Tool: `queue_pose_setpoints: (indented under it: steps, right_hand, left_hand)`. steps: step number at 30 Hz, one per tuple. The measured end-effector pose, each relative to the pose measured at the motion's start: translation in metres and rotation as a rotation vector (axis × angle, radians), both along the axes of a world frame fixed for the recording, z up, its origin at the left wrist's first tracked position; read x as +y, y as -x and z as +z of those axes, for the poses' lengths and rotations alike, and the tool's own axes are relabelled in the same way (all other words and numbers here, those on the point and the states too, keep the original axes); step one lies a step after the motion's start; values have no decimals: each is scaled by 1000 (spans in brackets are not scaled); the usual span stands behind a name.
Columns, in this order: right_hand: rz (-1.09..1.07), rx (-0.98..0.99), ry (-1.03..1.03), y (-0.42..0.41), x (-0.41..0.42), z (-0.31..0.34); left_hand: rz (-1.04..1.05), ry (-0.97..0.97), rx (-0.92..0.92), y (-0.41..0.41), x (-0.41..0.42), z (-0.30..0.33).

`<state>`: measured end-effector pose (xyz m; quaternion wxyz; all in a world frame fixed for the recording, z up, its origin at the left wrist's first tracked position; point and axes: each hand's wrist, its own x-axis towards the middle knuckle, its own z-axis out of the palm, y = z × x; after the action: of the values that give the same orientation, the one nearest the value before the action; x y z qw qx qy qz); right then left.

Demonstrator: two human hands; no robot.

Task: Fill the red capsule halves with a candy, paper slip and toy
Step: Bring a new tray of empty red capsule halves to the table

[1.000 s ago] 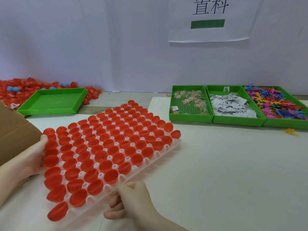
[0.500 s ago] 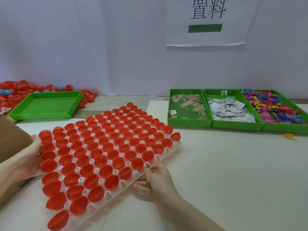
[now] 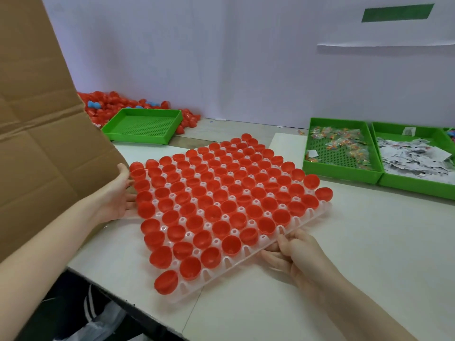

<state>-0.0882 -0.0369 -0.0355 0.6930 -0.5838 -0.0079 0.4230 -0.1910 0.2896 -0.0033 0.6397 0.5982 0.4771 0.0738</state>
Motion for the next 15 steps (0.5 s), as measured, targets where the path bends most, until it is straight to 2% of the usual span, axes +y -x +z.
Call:
queue_pose_setpoints:
  steps: [8,15]
  right_hand:
    - [16,-5,21,-1,-35,4]
    - [61,-46,91,-8,-86,8]
  left_hand:
    - [55,-60,-56,28,-34,1]
    - [39,128,-182,78,-80,-11]
